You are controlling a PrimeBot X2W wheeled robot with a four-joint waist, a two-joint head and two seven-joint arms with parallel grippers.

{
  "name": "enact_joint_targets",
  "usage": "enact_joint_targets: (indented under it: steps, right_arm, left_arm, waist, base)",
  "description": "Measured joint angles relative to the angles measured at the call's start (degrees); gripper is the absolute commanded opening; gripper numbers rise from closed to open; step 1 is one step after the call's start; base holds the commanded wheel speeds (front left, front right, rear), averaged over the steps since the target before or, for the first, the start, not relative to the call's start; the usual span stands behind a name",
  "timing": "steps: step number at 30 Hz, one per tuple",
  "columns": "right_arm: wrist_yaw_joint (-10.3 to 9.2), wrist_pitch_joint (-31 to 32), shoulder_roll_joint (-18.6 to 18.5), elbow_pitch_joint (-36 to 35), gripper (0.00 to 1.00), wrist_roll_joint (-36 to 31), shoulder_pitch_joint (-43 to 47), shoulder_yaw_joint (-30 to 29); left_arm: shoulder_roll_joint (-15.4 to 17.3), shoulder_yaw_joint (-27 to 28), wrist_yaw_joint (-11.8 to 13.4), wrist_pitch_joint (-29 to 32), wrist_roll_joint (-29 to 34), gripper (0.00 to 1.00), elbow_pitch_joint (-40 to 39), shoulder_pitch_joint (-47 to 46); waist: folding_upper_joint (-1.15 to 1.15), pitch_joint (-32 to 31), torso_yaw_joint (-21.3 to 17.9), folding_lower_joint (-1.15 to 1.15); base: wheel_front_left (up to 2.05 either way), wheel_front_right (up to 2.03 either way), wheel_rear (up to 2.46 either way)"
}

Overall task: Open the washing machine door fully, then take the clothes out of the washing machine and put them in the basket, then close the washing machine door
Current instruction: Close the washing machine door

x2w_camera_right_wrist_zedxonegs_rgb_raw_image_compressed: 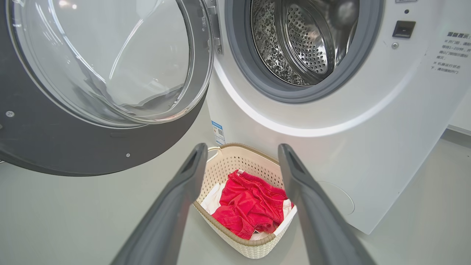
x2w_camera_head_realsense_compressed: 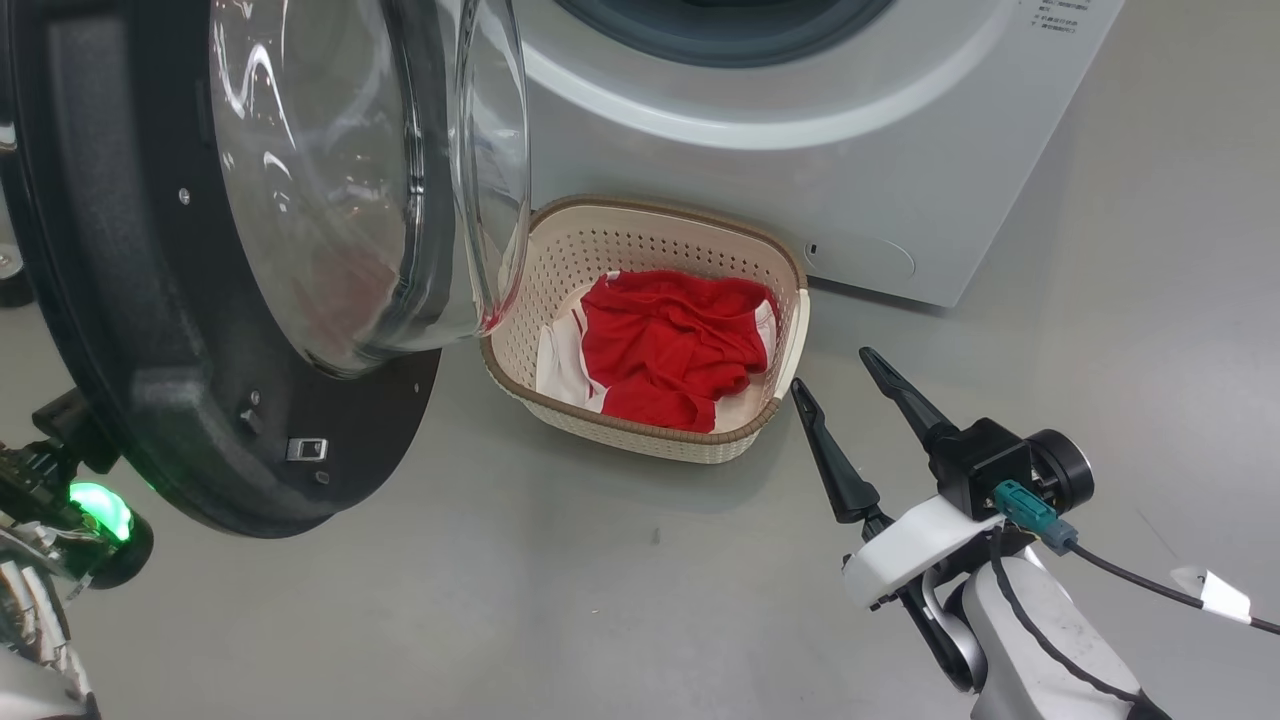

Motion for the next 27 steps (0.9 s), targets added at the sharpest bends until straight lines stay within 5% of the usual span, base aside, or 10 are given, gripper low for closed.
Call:
enact_joint_targets:
  steps: [13, 27]
  right_arm:
    - [0.00, 0.0, 0.0, -0.1, 1.00, 0.0, 0.0, 0.0]
    - [0.00, 0.0, 0.1, -0.1, 1.00, 0.0, 0.0, 0.0]
  left_arm:
    - [-0.5, -0.6, 0.9, -2.1, 2.0, 0.00, -5.4, 3.9]
    - [5.7, -5.7, -1.5, -26.0, 25.3, 0.00, -22.4, 11.8]
  waist:
    - [0.00, -0.1, -0.1, 0.00]
    - [0.00, -0.4, -0.1, 0.00]
  base:
    - [0.00, 0.00, 0.00]
    - [0.00, 0.00, 0.00]
